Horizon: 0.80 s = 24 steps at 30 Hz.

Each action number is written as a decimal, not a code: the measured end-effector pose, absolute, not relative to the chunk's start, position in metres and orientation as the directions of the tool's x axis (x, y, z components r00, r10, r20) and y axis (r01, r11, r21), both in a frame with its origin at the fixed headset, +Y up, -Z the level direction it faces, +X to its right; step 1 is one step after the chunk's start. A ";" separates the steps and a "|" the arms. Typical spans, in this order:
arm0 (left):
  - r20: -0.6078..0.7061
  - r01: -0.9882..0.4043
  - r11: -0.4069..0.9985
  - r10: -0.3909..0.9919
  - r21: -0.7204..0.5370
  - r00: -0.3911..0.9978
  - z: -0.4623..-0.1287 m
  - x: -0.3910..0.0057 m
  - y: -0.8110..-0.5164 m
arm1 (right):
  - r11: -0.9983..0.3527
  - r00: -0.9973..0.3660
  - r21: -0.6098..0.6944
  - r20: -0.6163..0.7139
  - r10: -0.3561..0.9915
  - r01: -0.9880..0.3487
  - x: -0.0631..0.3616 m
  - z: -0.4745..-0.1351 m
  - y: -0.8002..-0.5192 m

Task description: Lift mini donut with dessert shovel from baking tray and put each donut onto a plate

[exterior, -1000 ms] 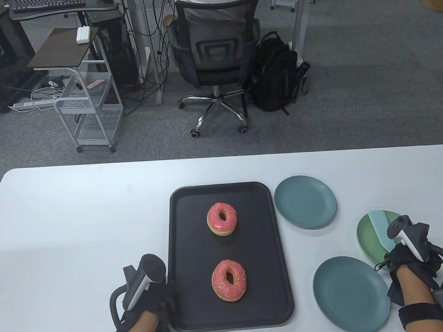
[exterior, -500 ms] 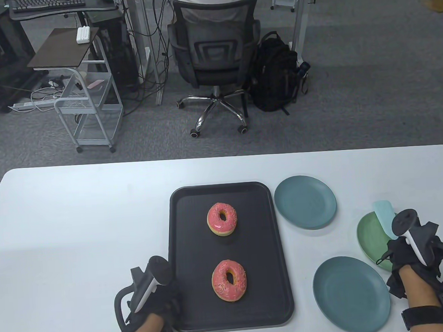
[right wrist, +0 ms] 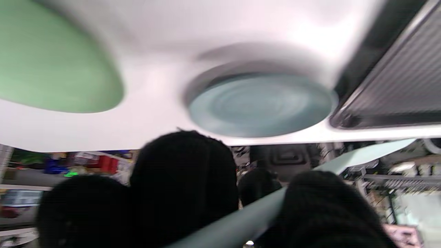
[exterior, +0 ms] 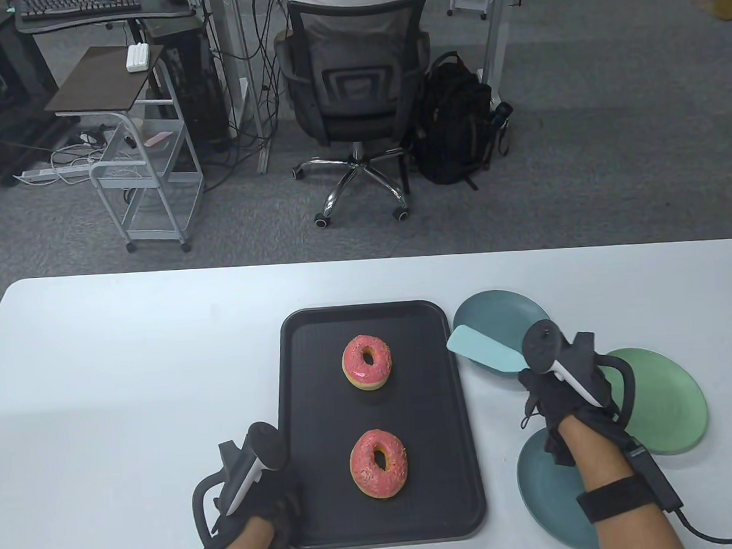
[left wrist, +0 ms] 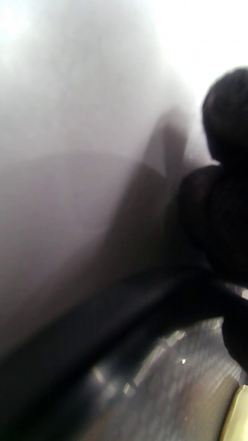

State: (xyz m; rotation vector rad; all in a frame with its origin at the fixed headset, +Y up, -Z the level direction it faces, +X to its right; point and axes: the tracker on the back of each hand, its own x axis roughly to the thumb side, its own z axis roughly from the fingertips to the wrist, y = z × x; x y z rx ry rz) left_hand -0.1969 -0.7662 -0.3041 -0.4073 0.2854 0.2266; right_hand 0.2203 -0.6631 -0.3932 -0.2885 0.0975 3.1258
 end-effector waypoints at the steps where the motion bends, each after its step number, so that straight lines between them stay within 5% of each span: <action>1: -0.319 -0.278 0.891 0.163 -0.358 0.934 -0.304 -0.197 -0.766 | -0.996 -0.985 0.078 -0.164 -0.042 0.029 0.209 -0.398 -0.667; 10: -0.317 -0.281 0.889 0.165 -0.363 0.934 -0.305 -0.196 -0.766 | -0.980 -0.987 0.183 -0.118 -0.105 0.083 0.163 -0.426 -0.700; 24: -0.304 -0.254 0.896 0.144 -0.363 0.942 -0.305 -0.193 -0.766 | -0.980 -0.998 0.193 -0.037 -0.044 0.036 0.107 -0.451 -0.709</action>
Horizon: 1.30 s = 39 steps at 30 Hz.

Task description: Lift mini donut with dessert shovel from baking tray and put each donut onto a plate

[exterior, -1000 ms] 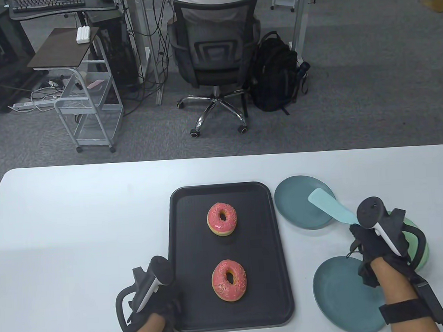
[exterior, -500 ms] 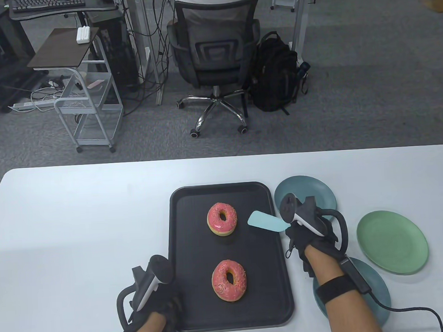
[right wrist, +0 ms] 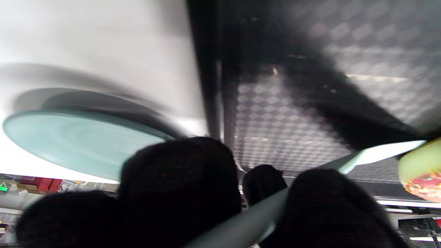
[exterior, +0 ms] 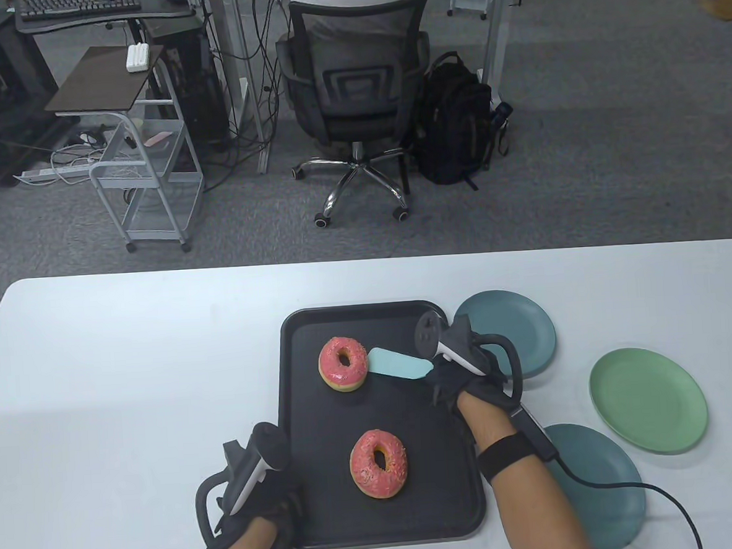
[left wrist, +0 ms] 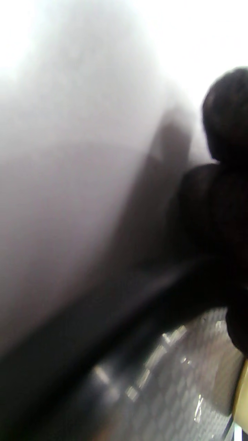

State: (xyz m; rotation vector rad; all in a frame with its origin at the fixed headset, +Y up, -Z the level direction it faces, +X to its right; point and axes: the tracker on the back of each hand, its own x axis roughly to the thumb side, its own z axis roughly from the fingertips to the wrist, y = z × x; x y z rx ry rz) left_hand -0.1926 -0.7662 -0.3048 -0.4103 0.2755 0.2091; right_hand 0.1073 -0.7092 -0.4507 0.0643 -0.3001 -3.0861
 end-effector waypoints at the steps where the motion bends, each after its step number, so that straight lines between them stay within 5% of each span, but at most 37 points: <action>1: -0.304 -0.254 0.896 0.144 -0.363 0.942 -0.305 -0.193 -0.766 | -0.979 -0.999 0.202 -0.028 -0.034 0.028 0.104 -0.451 -0.710; 39: -0.303 -0.260 0.891 0.148 -0.373 0.941 -0.305 -0.192 -0.767 | -0.953 -0.986 0.301 0.146 0.076 -0.029 0.029 -0.458 -0.732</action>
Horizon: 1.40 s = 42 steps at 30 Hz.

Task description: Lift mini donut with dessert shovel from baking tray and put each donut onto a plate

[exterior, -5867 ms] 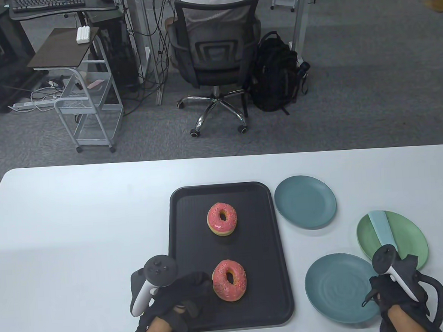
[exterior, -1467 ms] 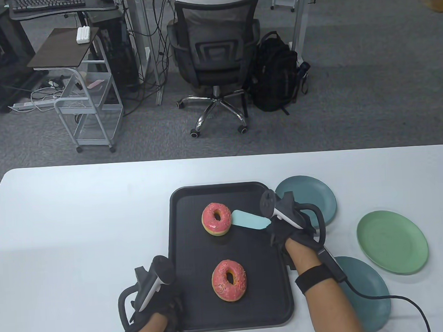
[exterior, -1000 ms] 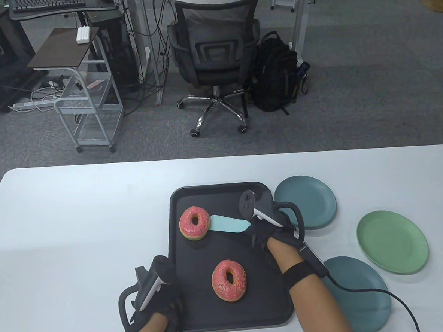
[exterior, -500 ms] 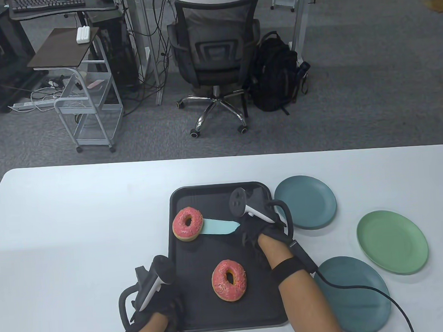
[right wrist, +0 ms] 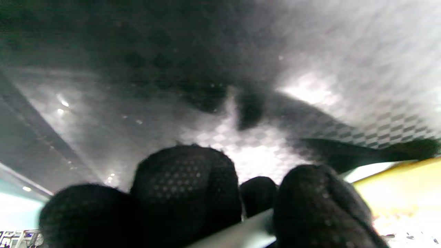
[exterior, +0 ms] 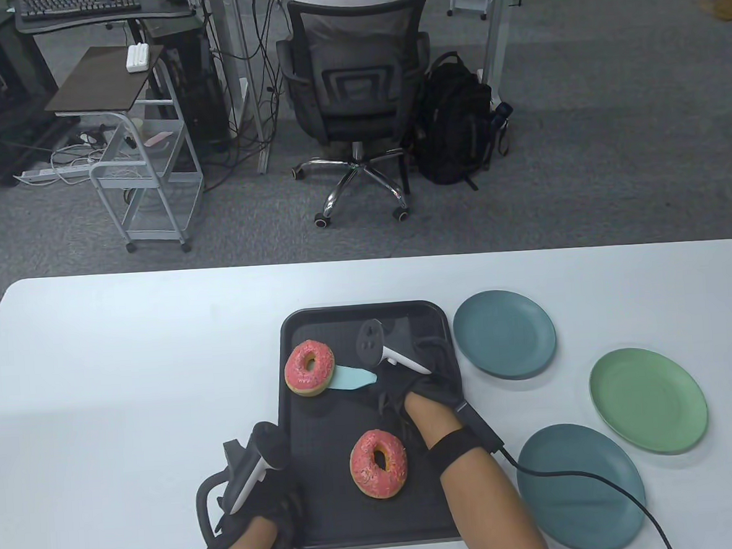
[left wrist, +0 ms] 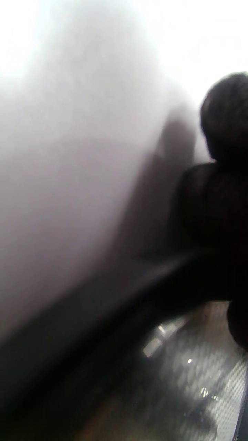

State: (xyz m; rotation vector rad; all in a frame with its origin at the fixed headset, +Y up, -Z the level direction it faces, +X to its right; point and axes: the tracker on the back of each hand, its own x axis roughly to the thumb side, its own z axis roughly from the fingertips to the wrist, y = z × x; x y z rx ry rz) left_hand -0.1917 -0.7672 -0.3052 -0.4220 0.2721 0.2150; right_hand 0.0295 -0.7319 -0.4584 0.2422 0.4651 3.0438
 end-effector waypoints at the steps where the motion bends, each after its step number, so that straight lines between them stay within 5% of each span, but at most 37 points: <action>1: -0.302 -0.258 0.891 0.146 -0.373 0.942 -0.305 -0.192 -0.767 | -0.951 -0.986 0.307 0.147 0.075 -0.027 0.030 -0.458 -0.732; 16: -0.302 -0.256 0.891 0.143 -0.374 0.943 -0.305 -0.192 -0.767 | -0.958 -0.981 0.280 0.163 0.107 -0.058 0.046 -0.453 -0.727; 26: -0.301 -0.257 0.891 0.146 -0.375 0.942 -0.305 -0.192 -0.768 | -0.966 -0.979 0.222 0.124 0.164 -0.134 0.073 -0.445 -0.691; 42: -0.301 -0.256 0.891 0.144 -0.374 0.943 -0.305 -0.192 -0.768 | -0.967 -0.978 0.168 -0.121 0.172 -0.191 0.215 -0.420 -0.659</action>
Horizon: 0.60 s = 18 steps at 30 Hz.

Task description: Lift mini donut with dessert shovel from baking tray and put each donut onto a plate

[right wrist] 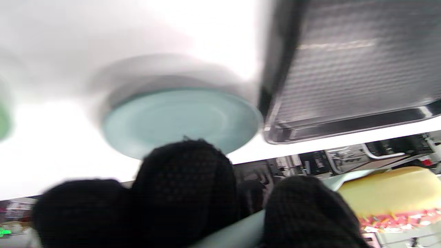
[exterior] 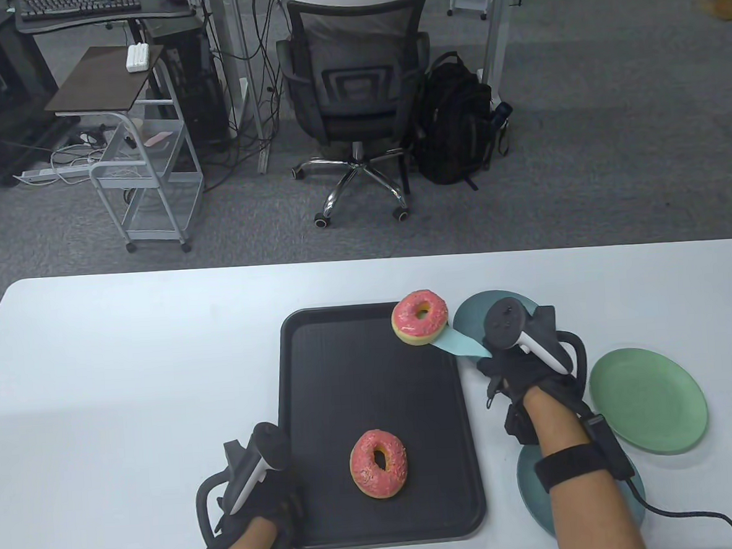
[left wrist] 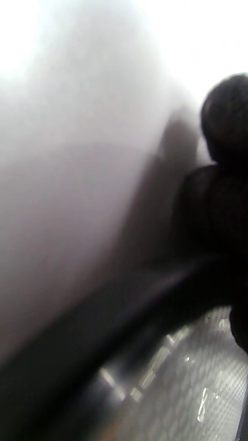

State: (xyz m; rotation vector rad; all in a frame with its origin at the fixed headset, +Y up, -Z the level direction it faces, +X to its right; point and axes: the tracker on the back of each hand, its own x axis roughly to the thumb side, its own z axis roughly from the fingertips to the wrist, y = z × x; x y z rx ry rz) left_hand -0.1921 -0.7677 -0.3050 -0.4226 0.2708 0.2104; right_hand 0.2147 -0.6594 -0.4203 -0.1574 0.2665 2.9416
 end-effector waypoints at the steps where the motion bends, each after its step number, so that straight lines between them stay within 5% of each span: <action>1: -0.301 -0.256 0.891 0.144 -0.374 0.943 -0.305 -0.192 -0.768 | -0.964 -0.974 0.177 -0.141 0.176 -0.200 0.225 -0.419 -0.661; 9: -0.301 -0.253 0.893 0.141 -0.373 0.943 -0.305 -0.192 -0.768 | -0.966 -0.947 0.186 -0.298 0.120 -0.180 0.282 -0.410 -0.682; 18: -0.301 -0.254 0.893 0.142 -0.373 0.943 -0.305 -0.192 -0.768 | -0.978 -0.944 0.194 -0.330 0.005 -0.073 0.275 -0.417 -0.694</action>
